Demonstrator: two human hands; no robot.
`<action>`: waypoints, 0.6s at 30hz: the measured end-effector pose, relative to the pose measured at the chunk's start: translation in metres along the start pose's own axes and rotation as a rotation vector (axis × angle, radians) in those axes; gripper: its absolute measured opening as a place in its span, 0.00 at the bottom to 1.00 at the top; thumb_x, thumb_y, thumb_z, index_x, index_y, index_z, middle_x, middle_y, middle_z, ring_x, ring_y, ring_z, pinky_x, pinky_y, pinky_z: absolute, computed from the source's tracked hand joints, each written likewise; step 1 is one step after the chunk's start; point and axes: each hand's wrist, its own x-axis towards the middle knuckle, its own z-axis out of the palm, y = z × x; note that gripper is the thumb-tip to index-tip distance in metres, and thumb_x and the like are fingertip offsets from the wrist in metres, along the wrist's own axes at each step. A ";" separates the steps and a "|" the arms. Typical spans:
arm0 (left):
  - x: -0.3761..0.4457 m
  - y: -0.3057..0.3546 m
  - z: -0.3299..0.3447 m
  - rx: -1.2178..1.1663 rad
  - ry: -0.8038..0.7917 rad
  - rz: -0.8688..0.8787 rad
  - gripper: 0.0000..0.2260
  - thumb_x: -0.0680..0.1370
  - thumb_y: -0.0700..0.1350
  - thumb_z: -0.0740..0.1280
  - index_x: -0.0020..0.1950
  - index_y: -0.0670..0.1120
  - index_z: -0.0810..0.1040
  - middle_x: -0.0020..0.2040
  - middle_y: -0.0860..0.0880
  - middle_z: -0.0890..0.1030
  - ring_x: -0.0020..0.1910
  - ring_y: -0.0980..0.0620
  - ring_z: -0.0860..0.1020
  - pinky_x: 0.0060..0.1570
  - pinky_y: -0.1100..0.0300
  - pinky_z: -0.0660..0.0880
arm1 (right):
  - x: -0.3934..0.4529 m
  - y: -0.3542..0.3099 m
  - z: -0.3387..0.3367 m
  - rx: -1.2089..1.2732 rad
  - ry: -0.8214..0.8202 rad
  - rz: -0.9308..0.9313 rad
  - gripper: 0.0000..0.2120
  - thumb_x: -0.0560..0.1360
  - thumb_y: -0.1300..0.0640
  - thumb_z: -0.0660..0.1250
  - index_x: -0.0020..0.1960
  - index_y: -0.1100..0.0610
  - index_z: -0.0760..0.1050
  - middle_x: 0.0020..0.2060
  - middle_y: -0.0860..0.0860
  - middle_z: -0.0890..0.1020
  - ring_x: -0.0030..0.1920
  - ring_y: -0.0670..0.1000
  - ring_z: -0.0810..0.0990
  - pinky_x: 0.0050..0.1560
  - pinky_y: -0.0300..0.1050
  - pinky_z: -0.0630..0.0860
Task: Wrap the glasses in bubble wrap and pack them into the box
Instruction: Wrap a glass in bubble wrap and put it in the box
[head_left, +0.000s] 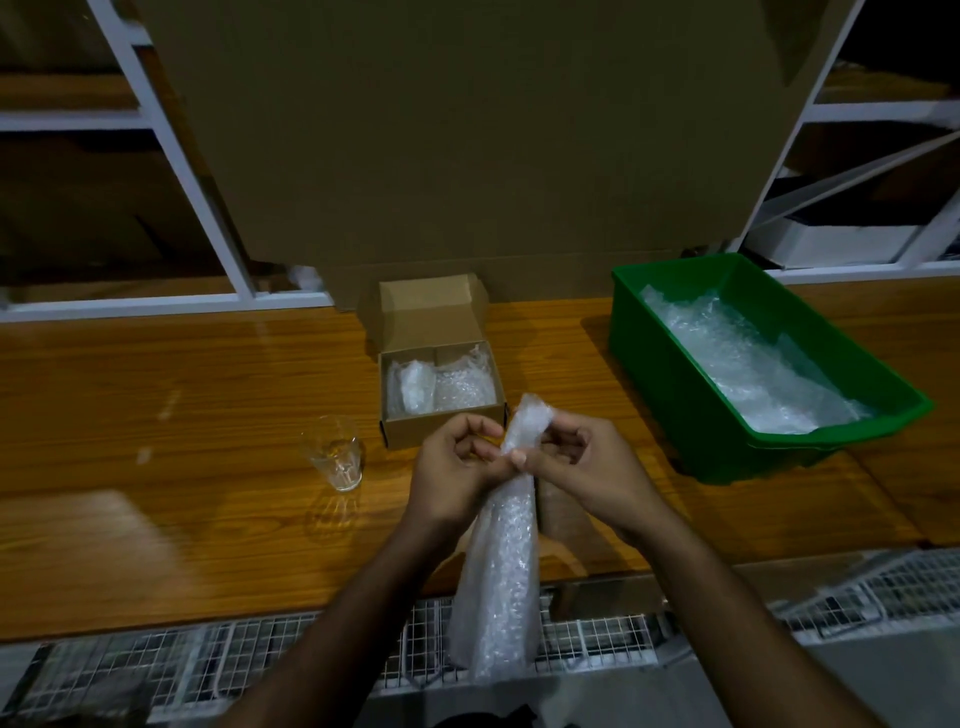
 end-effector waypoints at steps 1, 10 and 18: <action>0.000 0.001 0.000 -0.008 -0.001 0.000 0.16 0.67 0.37 0.80 0.49 0.42 0.78 0.35 0.49 0.80 0.34 0.52 0.80 0.35 0.57 0.78 | -0.001 -0.001 0.001 -0.012 -0.003 -0.016 0.11 0.74 0.57 0.76 0.56 0.53 0.83 0.48 0.52 0.87 0.52 0.52 0.85 0.53 0.54 0.82; -0.008 0.011 0.004 -0.142 -0.133 -0.069 0.08 0.76 0.35 0.72 0.53 0.42 0.78 0.43 0.44 0.81 0.38 0.50 0.82 0.29 0.58 0.76 | 0.003 0.001 0.006 0.001 0.244 -0.086 0.15 0.73 0.62 0.76 0.56 0.49 0.80 0.46 0.47 0.87 0.47 0.48 0.86 0.45 0.54 0.84; -0.012 0.002 0.000 -0.246 -0.384 -0.378 0.17 0.78 0.53 0.67 0.61 0.43 0.79 0.47 0.46 0.83 0.46 0.49 0.80 0.42 0.57 0.77 | 0.008 0.003 0.005 0.095 0.406 -0.160 0.18 0.72 0.65 0.76 0.57 0.49 0.81 0.43 0.49 0.87 0.48 0.51 0.86 0.48 0.47 0.83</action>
